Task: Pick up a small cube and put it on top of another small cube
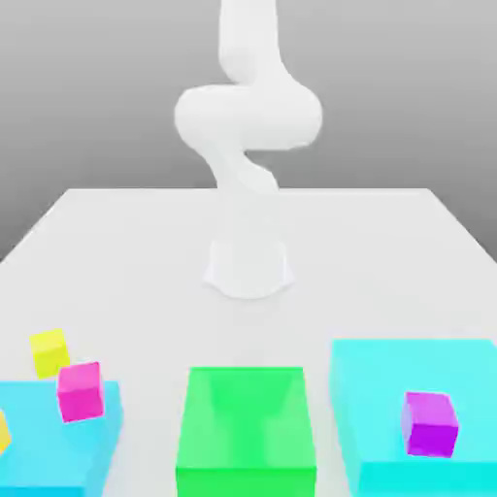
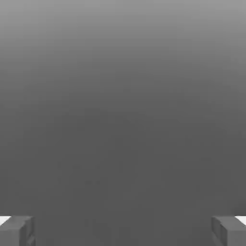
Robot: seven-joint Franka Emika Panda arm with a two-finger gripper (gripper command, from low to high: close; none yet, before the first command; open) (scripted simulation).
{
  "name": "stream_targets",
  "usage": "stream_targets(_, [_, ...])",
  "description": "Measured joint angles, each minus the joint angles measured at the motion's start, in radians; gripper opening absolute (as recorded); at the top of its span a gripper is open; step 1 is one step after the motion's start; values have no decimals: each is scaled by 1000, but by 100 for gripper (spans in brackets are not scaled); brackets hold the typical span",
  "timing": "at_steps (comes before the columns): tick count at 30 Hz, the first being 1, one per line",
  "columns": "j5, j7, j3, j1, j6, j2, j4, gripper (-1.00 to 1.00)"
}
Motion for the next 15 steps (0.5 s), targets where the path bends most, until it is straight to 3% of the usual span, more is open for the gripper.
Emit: stream_targets(15, [-16, 136, -247, -296, 309, 546, -245, 0])
